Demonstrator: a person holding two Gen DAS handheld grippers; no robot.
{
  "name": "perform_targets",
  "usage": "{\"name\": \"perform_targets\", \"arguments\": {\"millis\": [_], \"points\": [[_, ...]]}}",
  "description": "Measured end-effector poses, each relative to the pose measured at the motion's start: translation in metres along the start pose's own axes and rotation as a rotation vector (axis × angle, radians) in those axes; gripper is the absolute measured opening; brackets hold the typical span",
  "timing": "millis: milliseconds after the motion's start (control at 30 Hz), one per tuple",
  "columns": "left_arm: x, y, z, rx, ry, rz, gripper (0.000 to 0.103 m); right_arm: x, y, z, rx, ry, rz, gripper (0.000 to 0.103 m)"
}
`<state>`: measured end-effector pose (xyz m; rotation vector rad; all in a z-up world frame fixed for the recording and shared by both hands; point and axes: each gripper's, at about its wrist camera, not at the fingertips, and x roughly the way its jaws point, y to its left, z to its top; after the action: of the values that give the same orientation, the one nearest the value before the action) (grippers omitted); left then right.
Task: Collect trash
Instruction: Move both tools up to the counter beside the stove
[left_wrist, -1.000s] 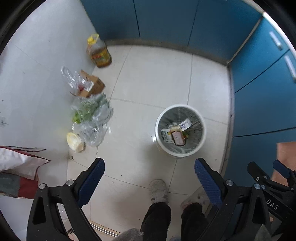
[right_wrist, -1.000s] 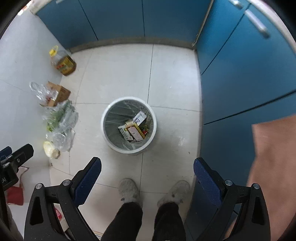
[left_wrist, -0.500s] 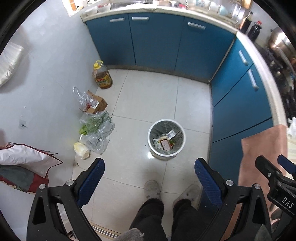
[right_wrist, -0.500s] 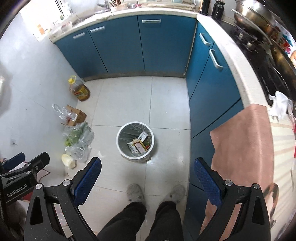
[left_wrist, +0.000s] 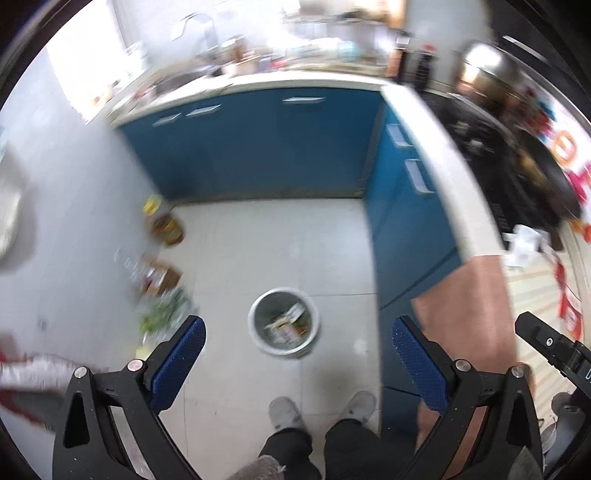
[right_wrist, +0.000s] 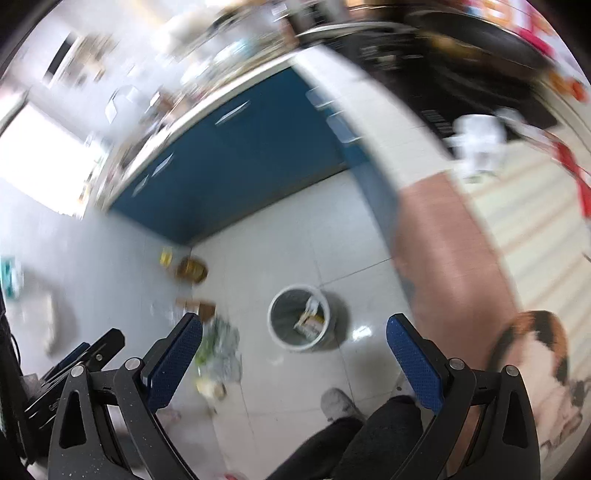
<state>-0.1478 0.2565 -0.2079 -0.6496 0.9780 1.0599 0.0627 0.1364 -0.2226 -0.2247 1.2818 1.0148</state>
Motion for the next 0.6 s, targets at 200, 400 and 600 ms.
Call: {"name": "perform_targets", "arguments": {"millis": [200, 400, 600], "points": [[0.02, -0.141, 0.04, 0.176, 0.033, -0.097, 0.103, -0.042, -0.135, 0.036, 0.224, -0.099, -0.111, 0.101], [0.073, -0.289, 0.064, 0.315, 0.14, -0.139, 0.103, -0.07, -0.294, 0.059, 0.443, -0.169, -0.41, 0.101], [0.138, -0.39, 0.069, 0.394, 0.227, -0.1, 0.103, -0.087, -0.425, 0.055, 0.705, -0.208, -0.481, 0.101]]}}
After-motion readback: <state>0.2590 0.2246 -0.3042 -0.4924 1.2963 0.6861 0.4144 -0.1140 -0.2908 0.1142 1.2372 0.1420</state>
